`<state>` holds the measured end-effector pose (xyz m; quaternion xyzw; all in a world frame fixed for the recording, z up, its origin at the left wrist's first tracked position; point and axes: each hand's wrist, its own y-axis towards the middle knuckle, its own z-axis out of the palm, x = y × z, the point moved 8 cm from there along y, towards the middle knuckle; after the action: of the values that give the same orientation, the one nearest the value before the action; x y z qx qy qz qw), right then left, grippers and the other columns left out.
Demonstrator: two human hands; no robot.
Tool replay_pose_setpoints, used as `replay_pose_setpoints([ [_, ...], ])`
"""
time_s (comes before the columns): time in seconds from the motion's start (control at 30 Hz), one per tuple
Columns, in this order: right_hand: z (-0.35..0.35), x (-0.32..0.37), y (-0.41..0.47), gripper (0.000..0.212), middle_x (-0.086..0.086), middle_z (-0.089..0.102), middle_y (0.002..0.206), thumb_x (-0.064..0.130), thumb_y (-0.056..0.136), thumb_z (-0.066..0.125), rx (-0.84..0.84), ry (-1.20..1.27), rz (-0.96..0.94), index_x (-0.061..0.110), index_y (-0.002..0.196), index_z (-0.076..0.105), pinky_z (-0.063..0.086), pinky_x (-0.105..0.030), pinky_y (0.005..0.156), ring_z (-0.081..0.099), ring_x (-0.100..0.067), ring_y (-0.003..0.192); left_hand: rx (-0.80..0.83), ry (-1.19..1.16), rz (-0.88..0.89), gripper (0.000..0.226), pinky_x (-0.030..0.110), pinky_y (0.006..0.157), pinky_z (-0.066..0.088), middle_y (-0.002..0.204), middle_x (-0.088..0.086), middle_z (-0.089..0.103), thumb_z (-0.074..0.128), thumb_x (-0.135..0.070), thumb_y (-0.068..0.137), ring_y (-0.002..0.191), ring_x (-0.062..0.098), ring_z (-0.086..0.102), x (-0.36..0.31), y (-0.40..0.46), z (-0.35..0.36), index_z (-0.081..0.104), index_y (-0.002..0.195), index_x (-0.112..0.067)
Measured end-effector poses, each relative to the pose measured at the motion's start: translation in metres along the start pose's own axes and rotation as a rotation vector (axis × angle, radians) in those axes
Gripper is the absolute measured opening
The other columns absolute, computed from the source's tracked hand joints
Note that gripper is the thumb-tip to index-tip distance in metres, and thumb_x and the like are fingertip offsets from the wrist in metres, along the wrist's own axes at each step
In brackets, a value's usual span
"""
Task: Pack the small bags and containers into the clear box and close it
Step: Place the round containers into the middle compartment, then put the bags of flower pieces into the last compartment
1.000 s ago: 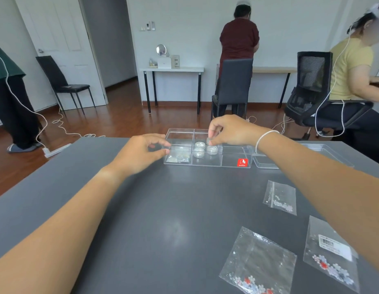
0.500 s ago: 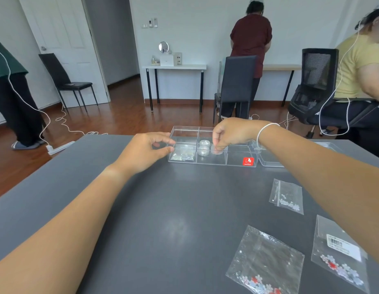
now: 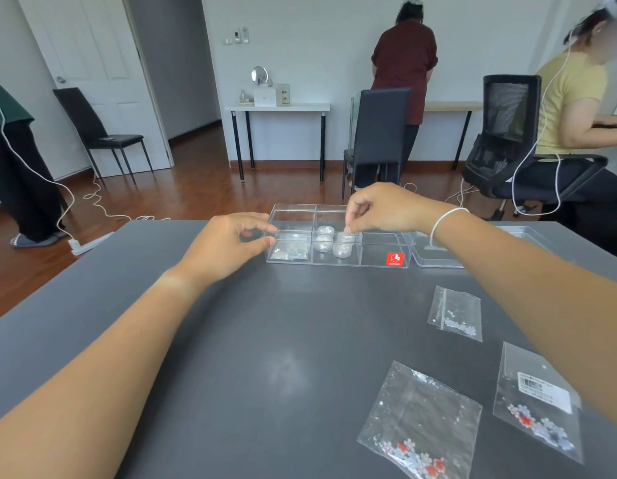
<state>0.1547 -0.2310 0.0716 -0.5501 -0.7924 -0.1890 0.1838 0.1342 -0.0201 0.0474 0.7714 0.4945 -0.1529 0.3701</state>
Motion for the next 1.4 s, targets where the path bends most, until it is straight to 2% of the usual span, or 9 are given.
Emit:
replay_pose_setpoints([
  [0.17,-0.025,0.000,-0.044,0.006,0.034,0.059,0.057,0.025,0.074,0.072,-0.202,0.042,-0.046,0.021,0.074,0.067,0.037,-0.004,0.053,0.049,0.016,0.054,-0.059,0.063,0.064,0.019,0.002,0.081,0.033,0.117,-0.014,0.057,0.067,-0.024,0.080,0.095,0.008,0.055,-0.020,0.000,-0.008,0.069,0.097,-0.031],
  [0.33,-0.030,-0.010,-0.091,0.006,0.004,0.067,0.079,0.029,0.073,0.071,-0.268,0.066,-0.026,0.027,0.071,0.066,0.042,-0.020,0.065,0.057,-0.020,0.070,-0.078,0.072,0.147,0.019,0.023,0.093,0.039,0.114,-0.012,0.060,0.066,-0.024,0.080,0.103,0.012,0.054,-0.052,-0.006,-0.006,0.070,0.098,-0.028],
  [0.4,-0.027,-0.019,-0.106,0.008,0.005,0.067,0.080,0.029,0.072,0.072,-0.250,0.080,-0.003,0.028,0.070,0.065,0.040,-0.014,0.061,0.058,-0.026,0.073,-0.059,0.042,0.189,0.018,0.018,0.089,0.040,0.112,-0.011,0.063,0.066,-0.024,0.080,0.102,0.003,0.053,-0.069,-0.011,0.001,0.070,0.098,-0.028],
  [0.5,-0.016,-0.037,-0.120,0.008,0.002,0.069,0.086,0.030,0.071,0.074,-0.159,0.094,0.051,0.028,0.074,0.066,0.037,-0.007,0.054,0.054,-0.014,0.062,0.071,-0.063,0.244,0.017,0.002,0.068,0.036,0.101,-0.013,0.065,0.067,-0.021,0.079,0.085,-0.011,0.052,-0.096,-0.024,0.026,0.070,0.094,-0.028],
  [0.63,-0.002,-0.054,-0.129,0.013,0.011,0.066,0.088,0.030,0.070,0.075,-0.052,0.096,0.088,0.033,0.076,0.063,0.036,-0.002,0.054,0.047,0.007,0.048,0.325,-0.132,0.269,0.020,0.003,0.062,0.036,0.096,-0.013,0.066,0.070,-0.024,0.077,0.075,-0.002,0.052,-0.122,-0.047,0.067,0.070,0.095,-0.032],
  [0.77,0.004,-0.059,-0.132,0.020,0.011,0.061,0.100,0.038,0.069,0.073,0.003,0.015,0.099,0.038,0.084,0.060,0.034,-0.010,0.055,0.049,0.016,0.056,0.576,-0.142,0.270,0.028,0.004,0.061,0.036,0.097,-0.015,0.066,0.073,-0.031,0.074,0.078,-0.001,0.051,-0.135,-0.069,0.099,0.067,0.099,-0.040],
  [0.87,0.003,-0.065,-0.135,0.033,0.010,0.055,0.105,0.043,0.068,0.073,0.009,-0.055,0.135,0.036,0.097,0.060,0.031,-0.015,0.062,0.045,0.009,0.069,0.710,-0.089,0.270,0.036,0.004,0.065,0.035,0.098,-0.023,0.060,0.075,-0.040,0.068,0.082,-0.002,0.049,-0.137,-0.082,0.112,0.064,0.101,-0.046],
  [1.07,0.003,-0.073,-0.139,0.047,0.006,0.051,0.102,0.051,0.067,0.070,0.035,-0.113,0.246,0.030,0.107,0.057,0.034,-0.026,0.075,0.050,-0.014,0.094,0.772,-0.039,0.248,0.033,0.006,0.067,0.033,0.093,-0.025,0.051,0.076,-0.043,0.065,0.080,-0.001,0.045,-0.139,-0.088,0.118,0.065,0.095,-0.045],
  [1.4,0.012,-0.070,-0.137,0.037,0.012,0.050,0.081,0.045,0.067,0.073,0.049,0.031,0.247,0.033,0.099,0.058,0.036,-0.019,0.065,0.053,-0.011,0.079,0.792,-0.064,0.231,0.018,0.012,0.064,0.037,0.079,-0.022,0.055,0.074,-0.036,0.071,0.070,0.002,0.046,-0.141,-0.089,0.118,0.068,0.088,-0.040],
])
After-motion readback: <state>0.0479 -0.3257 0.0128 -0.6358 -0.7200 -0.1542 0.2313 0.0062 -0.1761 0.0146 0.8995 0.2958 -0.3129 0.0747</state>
